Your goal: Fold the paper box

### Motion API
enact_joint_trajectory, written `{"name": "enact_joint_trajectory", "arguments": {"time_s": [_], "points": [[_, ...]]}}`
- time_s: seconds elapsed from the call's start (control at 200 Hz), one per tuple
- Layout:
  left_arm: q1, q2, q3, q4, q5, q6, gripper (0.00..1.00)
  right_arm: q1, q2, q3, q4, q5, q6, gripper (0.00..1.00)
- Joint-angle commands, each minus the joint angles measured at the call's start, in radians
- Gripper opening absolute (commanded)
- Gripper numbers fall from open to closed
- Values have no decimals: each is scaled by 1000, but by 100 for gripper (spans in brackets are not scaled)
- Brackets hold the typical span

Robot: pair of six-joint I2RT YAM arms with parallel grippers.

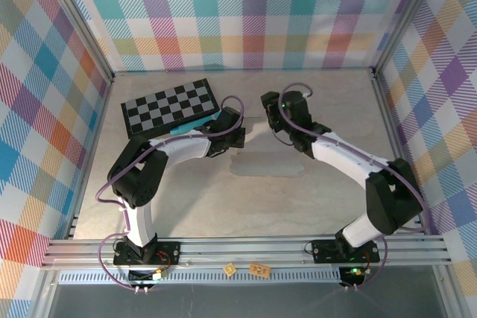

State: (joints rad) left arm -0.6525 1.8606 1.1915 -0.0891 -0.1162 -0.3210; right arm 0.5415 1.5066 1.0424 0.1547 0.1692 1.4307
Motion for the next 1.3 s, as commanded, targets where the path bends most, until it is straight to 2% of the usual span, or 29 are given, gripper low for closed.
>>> {"name": "enact_joint_trajectory", "arguments": {"time_s": [0.0, 0.45, 0.975, 1.295], "points": [[-6, -36, 43, -82, -27, 32, 0, -34, -48, 9, -151, -56, -82, 50], [-39, 14, -36, -41, -186, 98, 0, -74, -130, -51, -218, -84, -110, 50], [-90, 92, 49, -229, -411, 149, 0, -79, -134, -52, -251, -76, -115, 49], [-105, 121, 73, -290, -479, 149, 0, -80, -154, -28, -353, -44, -137, 49]]}}
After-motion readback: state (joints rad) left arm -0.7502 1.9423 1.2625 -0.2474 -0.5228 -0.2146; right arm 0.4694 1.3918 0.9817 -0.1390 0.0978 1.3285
